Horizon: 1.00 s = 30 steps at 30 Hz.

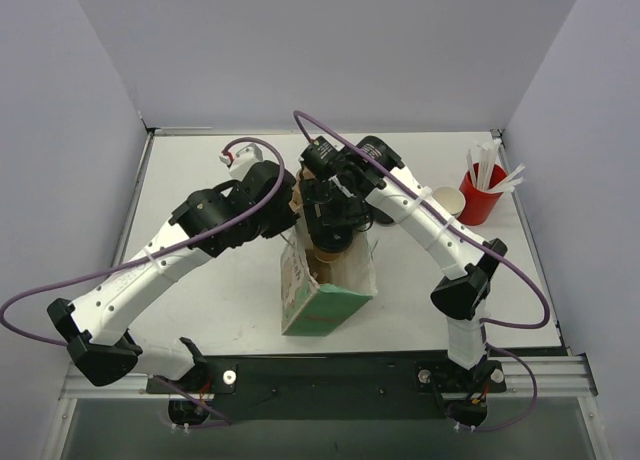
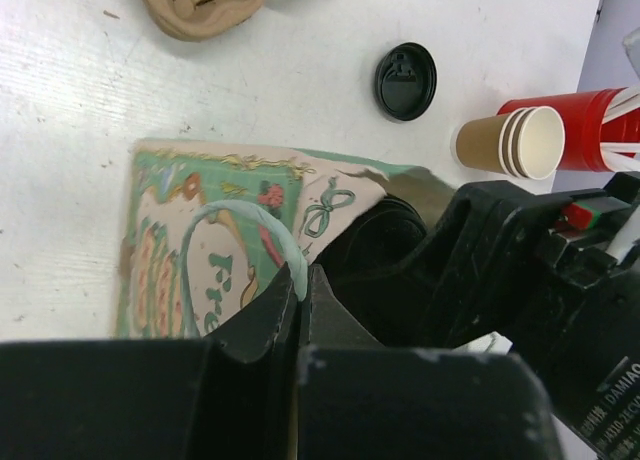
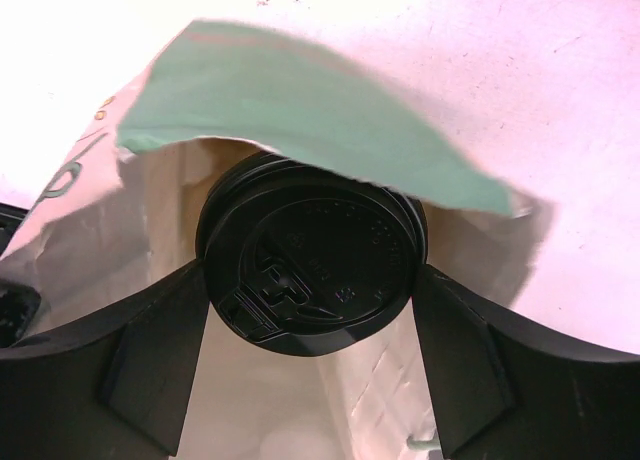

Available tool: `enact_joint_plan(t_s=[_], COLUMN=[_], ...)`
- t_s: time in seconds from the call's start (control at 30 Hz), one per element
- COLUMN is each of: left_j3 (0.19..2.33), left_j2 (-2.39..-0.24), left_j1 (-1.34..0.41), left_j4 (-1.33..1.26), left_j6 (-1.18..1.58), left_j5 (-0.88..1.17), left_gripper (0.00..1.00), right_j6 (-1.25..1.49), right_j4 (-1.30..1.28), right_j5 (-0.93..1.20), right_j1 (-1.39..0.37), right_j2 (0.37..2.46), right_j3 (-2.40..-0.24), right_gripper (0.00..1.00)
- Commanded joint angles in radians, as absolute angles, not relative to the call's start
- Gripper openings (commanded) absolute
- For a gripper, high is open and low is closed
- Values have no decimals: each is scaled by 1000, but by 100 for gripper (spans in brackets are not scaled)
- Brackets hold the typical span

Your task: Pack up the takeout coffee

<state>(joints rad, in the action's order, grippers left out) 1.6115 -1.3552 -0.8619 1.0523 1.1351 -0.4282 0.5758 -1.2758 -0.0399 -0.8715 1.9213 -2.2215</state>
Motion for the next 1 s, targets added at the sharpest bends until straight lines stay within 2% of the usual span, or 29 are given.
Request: enact_joint_plan(t_s=[0.0, 0.2, 0.37, 0.6, 0.97], left_j3=[1632, 1589, 1398, 1384, 1282], left_j2=[-1302, -1299, -1198, -1187, -1100], left_j1=[-896, -923, -931, -937, -948], left_j4=[1091, 1045, 888, 894, 856], left_j6=[1313, 1354, 1428, 1494, 1534], left_j5=[-520, -557, -623, -706, -736], left_gripper=[0, 0, 0, 0, 0], right_j6=[534, 515, 537, 594, 686], right_j4=[-1413, -1425, -1422, -1402, -1365], right_j5=[-78, -77, -55, 43, 86], right_j1=[-874, -868, -868, -870, -920], right_j2=[1891, 1882, 1882, 1937, 1875], right_j3=[-2215, -2229, -2267, -2362, -2252], right_gripper=[27, 27, 26, 25, 25])
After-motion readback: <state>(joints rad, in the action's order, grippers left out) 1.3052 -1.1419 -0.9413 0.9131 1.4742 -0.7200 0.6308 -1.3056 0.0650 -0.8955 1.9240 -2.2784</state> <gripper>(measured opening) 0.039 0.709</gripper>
